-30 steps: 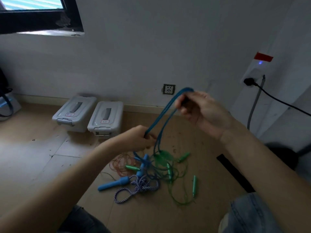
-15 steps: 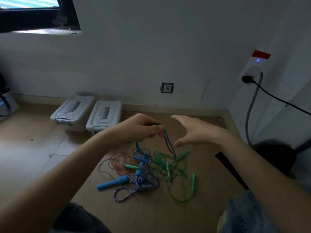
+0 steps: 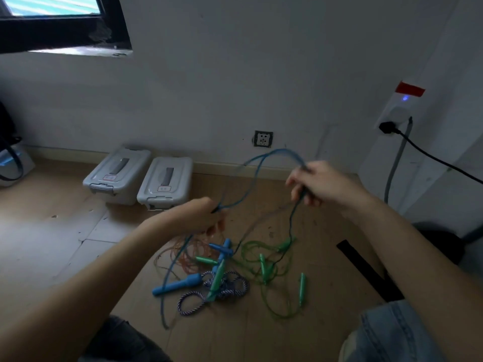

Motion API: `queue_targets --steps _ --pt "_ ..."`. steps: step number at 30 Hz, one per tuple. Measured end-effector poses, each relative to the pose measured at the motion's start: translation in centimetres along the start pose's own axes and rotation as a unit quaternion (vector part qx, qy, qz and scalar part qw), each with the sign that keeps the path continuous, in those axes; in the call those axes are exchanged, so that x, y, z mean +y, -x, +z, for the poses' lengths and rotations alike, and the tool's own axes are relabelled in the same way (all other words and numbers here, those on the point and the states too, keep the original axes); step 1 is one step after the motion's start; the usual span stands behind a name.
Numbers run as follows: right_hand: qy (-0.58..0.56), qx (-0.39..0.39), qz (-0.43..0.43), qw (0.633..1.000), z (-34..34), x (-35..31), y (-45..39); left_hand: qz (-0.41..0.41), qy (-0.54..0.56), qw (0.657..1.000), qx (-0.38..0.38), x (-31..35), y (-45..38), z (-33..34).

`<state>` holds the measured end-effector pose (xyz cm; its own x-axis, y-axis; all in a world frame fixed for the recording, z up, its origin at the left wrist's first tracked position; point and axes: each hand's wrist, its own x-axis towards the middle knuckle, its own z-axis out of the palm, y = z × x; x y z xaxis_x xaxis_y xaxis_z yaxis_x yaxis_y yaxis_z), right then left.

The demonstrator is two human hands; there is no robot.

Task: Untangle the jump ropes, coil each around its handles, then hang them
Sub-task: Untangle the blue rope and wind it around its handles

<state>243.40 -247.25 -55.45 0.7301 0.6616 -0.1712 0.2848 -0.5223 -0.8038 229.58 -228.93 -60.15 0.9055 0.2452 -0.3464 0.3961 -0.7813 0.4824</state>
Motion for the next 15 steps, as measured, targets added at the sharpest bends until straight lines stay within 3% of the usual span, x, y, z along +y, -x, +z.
queue_targets --steps 2,3,5,7,9,12,15 --pt "0.074 -0.173 0.032 0.982 1.2 -0.1 0.8 0.052 0.107 0.987 0.110 0.7 -0.3 -1.0" --pt "0.044 -0.236 0.037 0.970 1.7 -0.2 1.1 0.082 0.149 0.972 0.162 1.1 -0.4 -1.5" --pt "-0.092 -0.298 0.024 0.950 2.3 -0.6 1.4 0.098 0.129 0.964 0.212 1.4 -0.5 -1.9" --pt "-0.204 -0.287 -0.008 0.936 2.3 -1.2 1.3 0.040 0.033 0.979 0.196 1.1 -0.6 -1.4" --pt "-0.239 -0.245 -0.038 0.939 2.2 -1.5 1.1 0.002 0.000 0.987 0.162 1.1 -0.4 -1.1" --pt "-0.261 -0.153 -0.039 0.952 1.7 -1.6 0.8 0.012 0.172 0.977 0.130 1.2 0.5 -2.0" --pt "-0.250 -0.112 -0.024 0.961 1.6 -1.7 0.8 -0.035 0.402 0.910 0.094 0.7 1.6 -3.3"
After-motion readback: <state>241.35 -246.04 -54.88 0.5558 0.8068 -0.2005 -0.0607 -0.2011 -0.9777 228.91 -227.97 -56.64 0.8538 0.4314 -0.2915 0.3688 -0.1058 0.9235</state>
